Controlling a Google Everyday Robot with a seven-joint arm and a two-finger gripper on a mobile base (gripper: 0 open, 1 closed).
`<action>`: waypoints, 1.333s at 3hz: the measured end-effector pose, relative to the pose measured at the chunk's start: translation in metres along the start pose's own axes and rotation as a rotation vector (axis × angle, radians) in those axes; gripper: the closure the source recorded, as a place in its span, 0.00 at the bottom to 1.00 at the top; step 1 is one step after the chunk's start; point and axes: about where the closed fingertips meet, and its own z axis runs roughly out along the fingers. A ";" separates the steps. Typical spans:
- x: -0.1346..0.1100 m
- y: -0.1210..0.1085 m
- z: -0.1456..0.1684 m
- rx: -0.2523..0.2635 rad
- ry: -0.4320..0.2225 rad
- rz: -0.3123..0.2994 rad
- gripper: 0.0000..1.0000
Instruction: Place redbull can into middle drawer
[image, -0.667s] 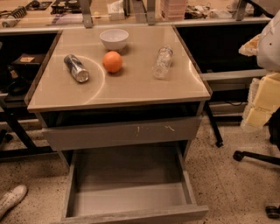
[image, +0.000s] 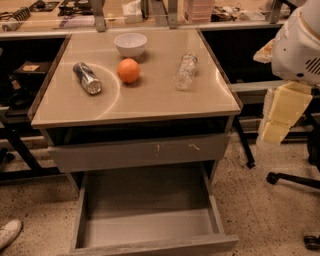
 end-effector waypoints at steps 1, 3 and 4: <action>-0.034 0.002 0.012 -0.032 -0.040 -0.079 0.00; -0.048 -0.004 0.020 -0.004 -0.063 -0.063 0.00; -0.076 -0.031 0.035 0.012 -0.113 -0.062 0.00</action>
Offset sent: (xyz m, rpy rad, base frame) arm 0.0061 0.0301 -0.0040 0.0181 0.0082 0.0765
